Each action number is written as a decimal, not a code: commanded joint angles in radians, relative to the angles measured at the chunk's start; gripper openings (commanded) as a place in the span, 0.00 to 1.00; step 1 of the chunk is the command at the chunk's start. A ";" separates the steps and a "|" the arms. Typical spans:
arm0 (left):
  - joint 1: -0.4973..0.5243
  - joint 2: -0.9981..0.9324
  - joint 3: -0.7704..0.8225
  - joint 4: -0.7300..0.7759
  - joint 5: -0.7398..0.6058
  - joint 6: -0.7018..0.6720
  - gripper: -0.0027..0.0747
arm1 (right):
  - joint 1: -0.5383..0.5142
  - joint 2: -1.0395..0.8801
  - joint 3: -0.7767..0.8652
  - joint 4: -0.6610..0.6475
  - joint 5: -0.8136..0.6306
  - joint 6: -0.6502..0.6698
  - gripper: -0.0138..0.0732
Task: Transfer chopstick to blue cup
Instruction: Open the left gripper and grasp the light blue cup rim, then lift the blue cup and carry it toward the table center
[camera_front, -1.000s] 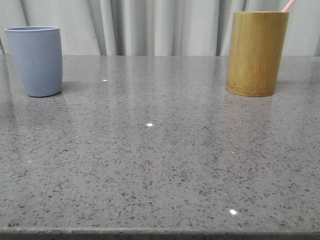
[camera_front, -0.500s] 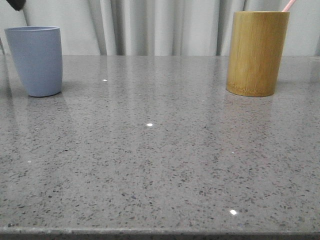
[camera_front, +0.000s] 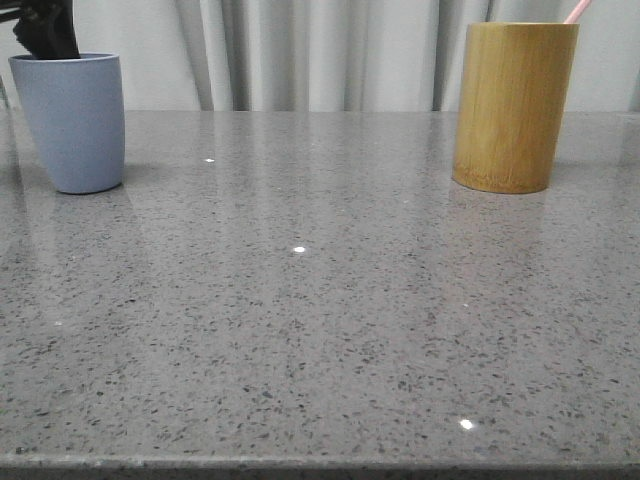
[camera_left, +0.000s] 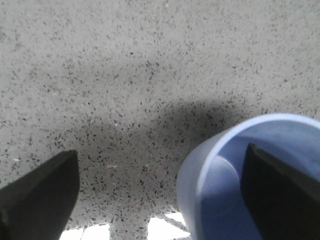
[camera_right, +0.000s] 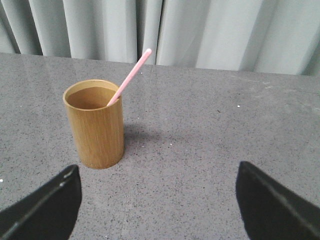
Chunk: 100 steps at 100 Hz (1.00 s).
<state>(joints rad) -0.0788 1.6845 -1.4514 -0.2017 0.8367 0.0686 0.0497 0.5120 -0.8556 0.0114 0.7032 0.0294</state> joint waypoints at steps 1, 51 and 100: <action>-0.006 -0.040 -0.036 -0.025 -0.037 -0.003 0.72 | -0.006 0.013 -0.032 -0.003 -0.088 -0.004 0.88; -0.006 -0.040 -0.049 -0.167 -0.005 0.029 0.01 | -0.006 0.013 -0.032 -0.003 -0.086 -0.004 0.88; -0.258 -0.006 -0.299 -0.070 0.137 0.044 0.01 | -0.006 0.013 -0.032 -0.003 -0.081 -0.004 0.88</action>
<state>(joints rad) -0.2733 1.6959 -1.6754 -0.2897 0.9927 0.1233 0.0497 0.5120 -0.8556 0.0114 0.6961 0.0294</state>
